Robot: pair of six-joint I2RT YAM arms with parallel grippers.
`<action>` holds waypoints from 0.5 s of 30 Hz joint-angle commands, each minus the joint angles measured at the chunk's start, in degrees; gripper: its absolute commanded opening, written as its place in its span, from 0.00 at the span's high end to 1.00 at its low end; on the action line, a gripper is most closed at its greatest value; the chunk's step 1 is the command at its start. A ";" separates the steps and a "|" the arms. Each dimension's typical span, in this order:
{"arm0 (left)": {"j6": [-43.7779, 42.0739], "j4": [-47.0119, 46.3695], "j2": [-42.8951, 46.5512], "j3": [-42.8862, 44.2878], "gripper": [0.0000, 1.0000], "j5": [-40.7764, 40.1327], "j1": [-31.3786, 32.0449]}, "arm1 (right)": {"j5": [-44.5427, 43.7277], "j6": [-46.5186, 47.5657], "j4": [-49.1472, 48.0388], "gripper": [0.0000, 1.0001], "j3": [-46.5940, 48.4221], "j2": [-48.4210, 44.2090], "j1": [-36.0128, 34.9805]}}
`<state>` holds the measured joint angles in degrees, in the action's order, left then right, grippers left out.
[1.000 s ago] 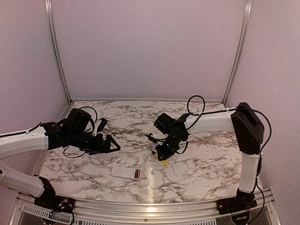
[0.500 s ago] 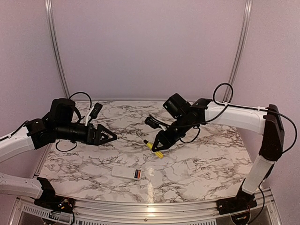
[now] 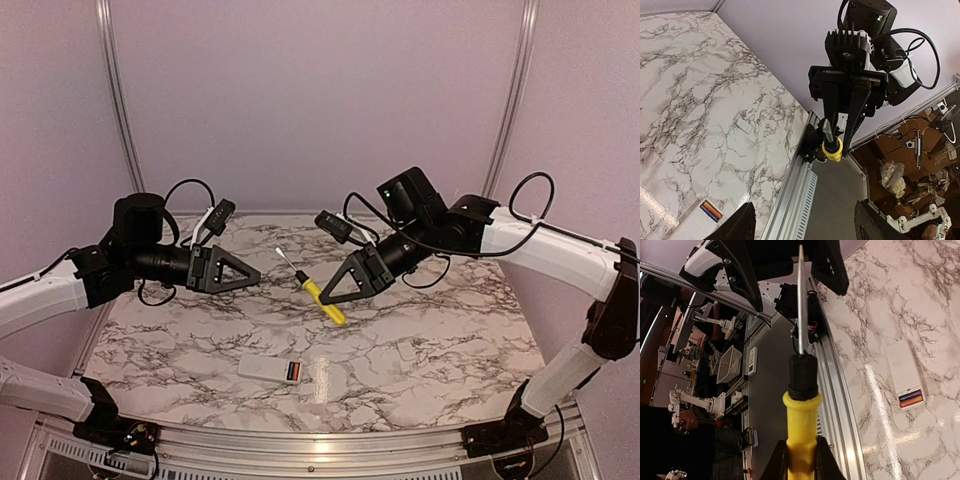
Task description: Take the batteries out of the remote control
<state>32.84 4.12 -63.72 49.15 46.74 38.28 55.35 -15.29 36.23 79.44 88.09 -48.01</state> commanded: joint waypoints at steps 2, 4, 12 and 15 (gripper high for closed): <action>6.29 -13.13 -4.20 1.98 0.34 6.02 0.05 | 4.47 -3.76 -3.74 1.00 -0.50 -1.04 -0.59; 7.04 -14.68 -5.35 2.65 0.36 6.19 0.65 | 4.70 -4.32 -4.23 1.00 -0.64 -0.92 -0.80; 7.47 -15.46 -9.72 4.87 0.45 5.64 2.34 | 5.77 -4.54 -3.97 1.00 -0.29 0.21 -1.21; 8.24 -16.83 -10.63 5.23 0.50 5.83 2.86 | 5.75 -4.47 -4.04 1.00 -0.40 0.53 -1.26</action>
<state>40.10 -9.39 -73.10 52.62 51.57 40.47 60.01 -19.53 33.41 78.81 87.99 -48.73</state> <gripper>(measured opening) 0.522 0.121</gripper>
